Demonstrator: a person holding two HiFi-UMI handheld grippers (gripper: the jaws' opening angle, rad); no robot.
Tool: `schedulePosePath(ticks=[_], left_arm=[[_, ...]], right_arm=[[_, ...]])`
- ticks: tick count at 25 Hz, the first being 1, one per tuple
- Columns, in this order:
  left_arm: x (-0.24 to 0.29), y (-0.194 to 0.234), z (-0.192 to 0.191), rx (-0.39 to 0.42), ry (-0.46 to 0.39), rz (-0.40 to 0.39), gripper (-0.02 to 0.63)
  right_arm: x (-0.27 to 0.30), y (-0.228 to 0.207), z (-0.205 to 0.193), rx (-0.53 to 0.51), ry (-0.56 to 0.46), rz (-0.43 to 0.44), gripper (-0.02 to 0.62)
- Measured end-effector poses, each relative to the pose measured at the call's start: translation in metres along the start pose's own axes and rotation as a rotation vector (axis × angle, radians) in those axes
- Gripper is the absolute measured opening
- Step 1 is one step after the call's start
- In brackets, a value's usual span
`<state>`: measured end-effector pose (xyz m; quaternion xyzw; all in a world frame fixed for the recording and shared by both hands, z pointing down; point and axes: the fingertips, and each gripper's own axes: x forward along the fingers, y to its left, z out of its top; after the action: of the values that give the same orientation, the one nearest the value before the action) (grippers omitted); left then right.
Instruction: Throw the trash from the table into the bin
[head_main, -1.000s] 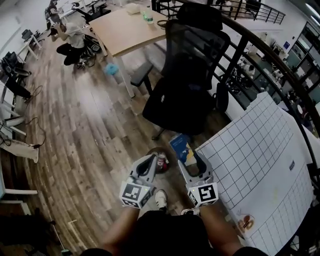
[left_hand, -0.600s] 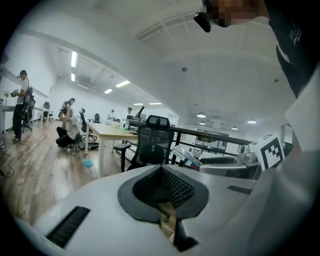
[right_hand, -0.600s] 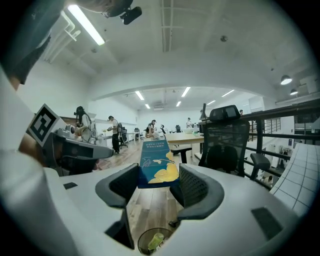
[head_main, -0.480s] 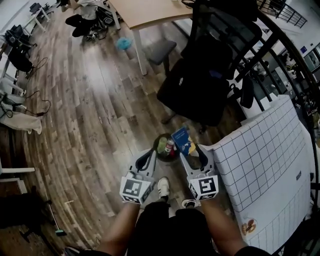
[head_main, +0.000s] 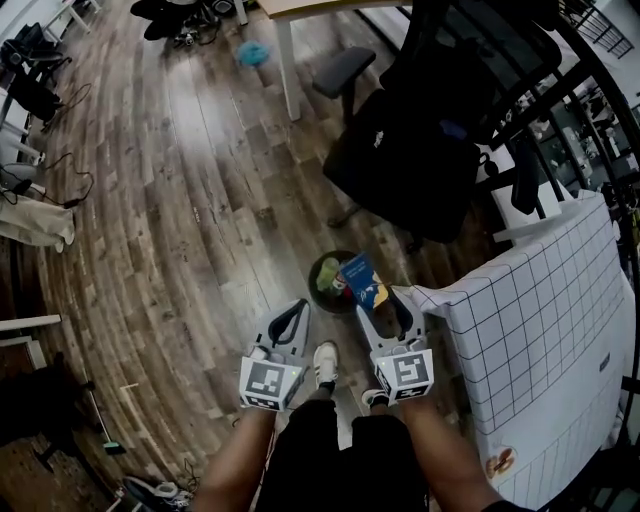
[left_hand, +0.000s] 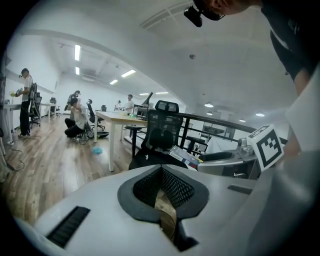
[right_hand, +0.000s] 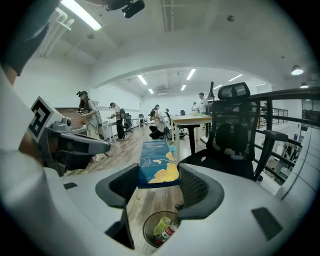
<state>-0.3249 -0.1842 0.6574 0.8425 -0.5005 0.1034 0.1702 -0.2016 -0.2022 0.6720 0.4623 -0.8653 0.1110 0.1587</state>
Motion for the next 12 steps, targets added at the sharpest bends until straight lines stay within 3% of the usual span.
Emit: schedulePosePath(ticks=[6,12], left_arm=[[0.007,0.012,-0.014,0.05,0.029,0.009,0.02],[0.002,0.021,-0.021,0.07,0.055,0.027,0.02]], right_arm=[[0.022,-0.005,-0.035,-0.022,0.089,-0.014,0.27],[0.039,-0.002,-0.08,-0.064,0.255,0.043,0.27]])
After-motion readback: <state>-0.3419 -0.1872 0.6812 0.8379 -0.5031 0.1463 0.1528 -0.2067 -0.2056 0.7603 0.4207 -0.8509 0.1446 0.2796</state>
